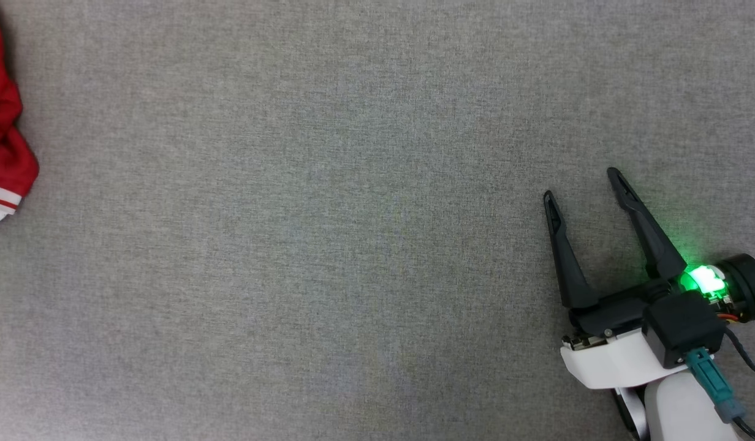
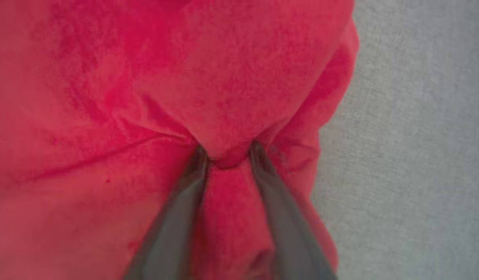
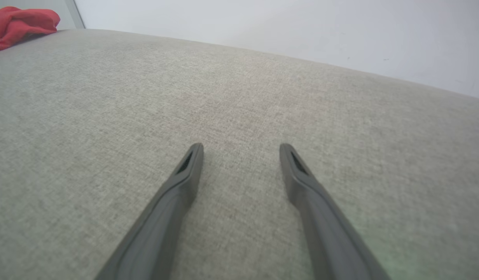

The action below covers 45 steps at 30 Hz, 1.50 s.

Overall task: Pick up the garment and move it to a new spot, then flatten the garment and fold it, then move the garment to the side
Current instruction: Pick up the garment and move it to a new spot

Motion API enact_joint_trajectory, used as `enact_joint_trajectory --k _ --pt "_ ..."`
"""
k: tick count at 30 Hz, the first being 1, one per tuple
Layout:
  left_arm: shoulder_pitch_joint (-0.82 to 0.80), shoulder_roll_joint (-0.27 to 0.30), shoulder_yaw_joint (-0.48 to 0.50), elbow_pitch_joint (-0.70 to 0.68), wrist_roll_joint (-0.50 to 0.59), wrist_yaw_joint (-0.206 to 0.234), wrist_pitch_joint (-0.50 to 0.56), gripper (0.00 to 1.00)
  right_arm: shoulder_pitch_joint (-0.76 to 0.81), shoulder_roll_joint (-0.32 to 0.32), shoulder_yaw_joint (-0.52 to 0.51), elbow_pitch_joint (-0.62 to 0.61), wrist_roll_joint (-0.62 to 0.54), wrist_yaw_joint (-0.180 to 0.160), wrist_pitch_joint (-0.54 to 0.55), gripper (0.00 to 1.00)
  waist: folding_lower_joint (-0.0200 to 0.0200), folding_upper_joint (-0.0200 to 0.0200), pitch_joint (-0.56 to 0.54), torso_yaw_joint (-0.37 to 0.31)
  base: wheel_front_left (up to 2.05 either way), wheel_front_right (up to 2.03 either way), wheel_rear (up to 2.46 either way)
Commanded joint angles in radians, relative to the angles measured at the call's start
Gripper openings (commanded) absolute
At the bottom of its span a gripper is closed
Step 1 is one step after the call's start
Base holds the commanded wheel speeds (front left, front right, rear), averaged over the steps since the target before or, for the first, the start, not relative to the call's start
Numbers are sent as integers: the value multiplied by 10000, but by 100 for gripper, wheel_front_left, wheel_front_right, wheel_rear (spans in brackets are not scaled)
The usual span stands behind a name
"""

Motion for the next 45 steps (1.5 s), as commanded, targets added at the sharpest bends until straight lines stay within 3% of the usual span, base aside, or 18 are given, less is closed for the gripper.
enact_joint_trajectory --k 1,5,9,18,25,31,37,45 --pt "200 -351 -173 231 13 21 -100 0 118 -167 -263 516 -123 -23 140 100 1 0 -110 16 0 0 0" --pt "221 -174 -332 47 206 16 -822 0 82 -129 -159 554 -83 -22 131 100 1 0 -520 29 0 0 0" --pt "-6 52 -155 -41 452 16 -2616 0 85 -90 -161 639 87 -19 92 100 1 0 -1137 -4 0 0 0" --pt "380 733 -1503 -1868 452 14 -4831 0 427 -63 -806 1328 1001 -16 71 100 1 0 -3319 -224 0 0 0" --pt "305 660 -2402 -3244 565 14 -6153 0 647 -49 -1252 1732 1444 -16 71 100 1 0 -4420 -375 0 0 0" --pt "85 182 -3126 -4180 879 14 -6727 0 830 -50 -1289 1776 1676 -16 71 100 1 0 -5035 -750 0 0 0" --pt "117 -730 -3739 -5046 1406 250 -6992 0 924 -48 -1358 1704 1831 -16 71 100 1 0 -5263 -1345 0 0 0" --pt "193 -1931 -5037 -5392 2930 496 -7610 0 797 -49 -1308 1603 1893 -16 73 100 1 0 -5047 -2377 0 0 0"
